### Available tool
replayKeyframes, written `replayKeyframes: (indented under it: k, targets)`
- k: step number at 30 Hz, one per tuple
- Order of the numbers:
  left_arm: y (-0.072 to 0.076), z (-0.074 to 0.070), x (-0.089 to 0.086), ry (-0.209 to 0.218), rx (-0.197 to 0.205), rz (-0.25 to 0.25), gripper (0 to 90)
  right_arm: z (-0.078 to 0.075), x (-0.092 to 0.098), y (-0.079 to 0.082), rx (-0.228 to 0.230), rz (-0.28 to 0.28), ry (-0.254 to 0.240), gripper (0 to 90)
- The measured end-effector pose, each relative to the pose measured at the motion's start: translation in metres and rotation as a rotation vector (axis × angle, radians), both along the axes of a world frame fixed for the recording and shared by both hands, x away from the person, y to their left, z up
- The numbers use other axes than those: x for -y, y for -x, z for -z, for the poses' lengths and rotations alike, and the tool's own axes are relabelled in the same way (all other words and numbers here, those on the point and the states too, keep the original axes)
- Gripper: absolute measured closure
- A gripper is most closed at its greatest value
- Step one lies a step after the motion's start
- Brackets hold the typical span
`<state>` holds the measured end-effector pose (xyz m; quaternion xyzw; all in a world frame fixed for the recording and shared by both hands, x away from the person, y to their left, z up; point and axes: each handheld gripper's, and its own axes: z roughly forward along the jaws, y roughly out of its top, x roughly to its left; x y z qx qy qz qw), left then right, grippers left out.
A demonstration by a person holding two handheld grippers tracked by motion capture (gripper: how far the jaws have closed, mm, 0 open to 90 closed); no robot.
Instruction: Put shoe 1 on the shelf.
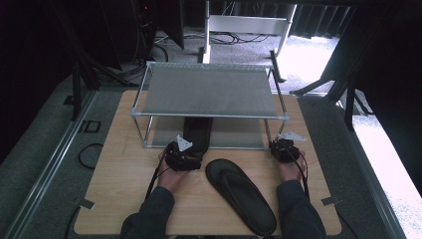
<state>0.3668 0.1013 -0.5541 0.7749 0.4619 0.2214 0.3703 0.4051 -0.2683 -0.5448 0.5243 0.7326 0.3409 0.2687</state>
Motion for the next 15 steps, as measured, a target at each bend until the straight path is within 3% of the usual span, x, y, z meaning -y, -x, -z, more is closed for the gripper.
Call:
replayKeyframes:
  k: [7, 15]
  targets:
    - [-0.015, 0.001, 0.009, -0.023, 0.014, -0.016, 15.7, 0.000, 0.000, 0.000, 0.000, -0.004, 0.001, 79.5]
    - [-0.025, 0.000, 0.013, -0.012, 0.005, -0.018, 15.8, 0.000, 0.001, 0.000, 0.000, -0.006, -0.002, 79.6]
